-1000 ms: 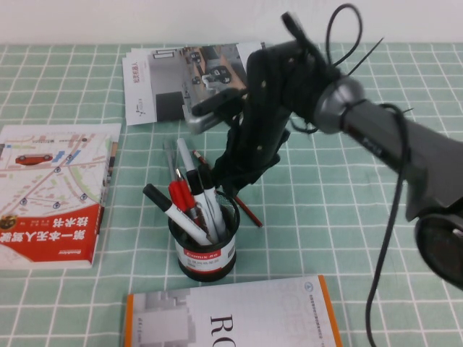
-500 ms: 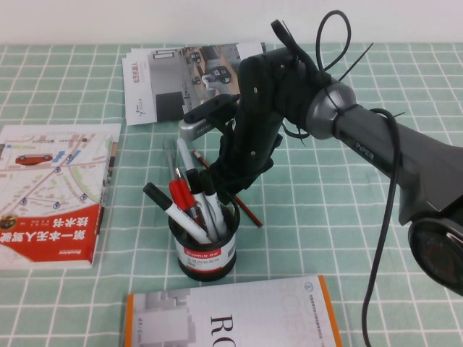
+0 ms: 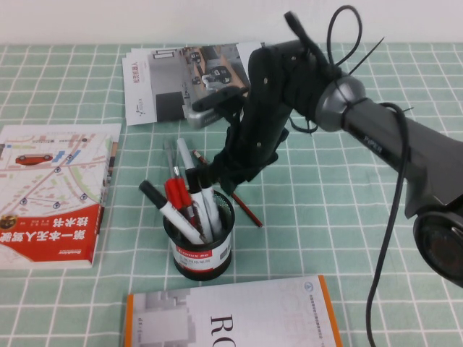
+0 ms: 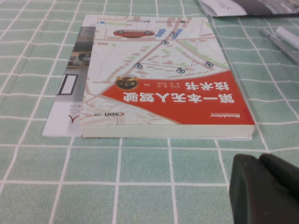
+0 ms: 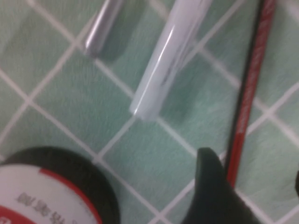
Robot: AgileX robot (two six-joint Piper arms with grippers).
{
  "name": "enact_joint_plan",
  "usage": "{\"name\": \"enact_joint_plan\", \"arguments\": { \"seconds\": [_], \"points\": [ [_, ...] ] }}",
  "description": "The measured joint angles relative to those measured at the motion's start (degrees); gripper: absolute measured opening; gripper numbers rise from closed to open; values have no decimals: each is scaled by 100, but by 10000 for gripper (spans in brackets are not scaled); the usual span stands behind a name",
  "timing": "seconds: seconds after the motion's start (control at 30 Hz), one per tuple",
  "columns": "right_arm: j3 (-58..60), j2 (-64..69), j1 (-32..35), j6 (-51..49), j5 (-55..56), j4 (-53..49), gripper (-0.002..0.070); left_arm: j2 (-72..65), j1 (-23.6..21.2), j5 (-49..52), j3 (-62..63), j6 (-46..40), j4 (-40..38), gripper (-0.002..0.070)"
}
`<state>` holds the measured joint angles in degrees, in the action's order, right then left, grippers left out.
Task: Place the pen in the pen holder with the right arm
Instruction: Pick up the pen on the table
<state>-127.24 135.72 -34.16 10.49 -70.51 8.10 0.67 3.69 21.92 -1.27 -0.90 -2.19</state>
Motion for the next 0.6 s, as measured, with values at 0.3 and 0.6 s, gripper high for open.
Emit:
{"name": "enact_joint_plan", "arguments": {
  "seconds": [0.3,0.6],
  "points": [
    [-179,9,89,-33,0,28,335,0,0,0,0,0,0,-4],
    [-187,281,141,-33,0,-60,335,0,0,0,0,0,0,-4]
  ]
}}
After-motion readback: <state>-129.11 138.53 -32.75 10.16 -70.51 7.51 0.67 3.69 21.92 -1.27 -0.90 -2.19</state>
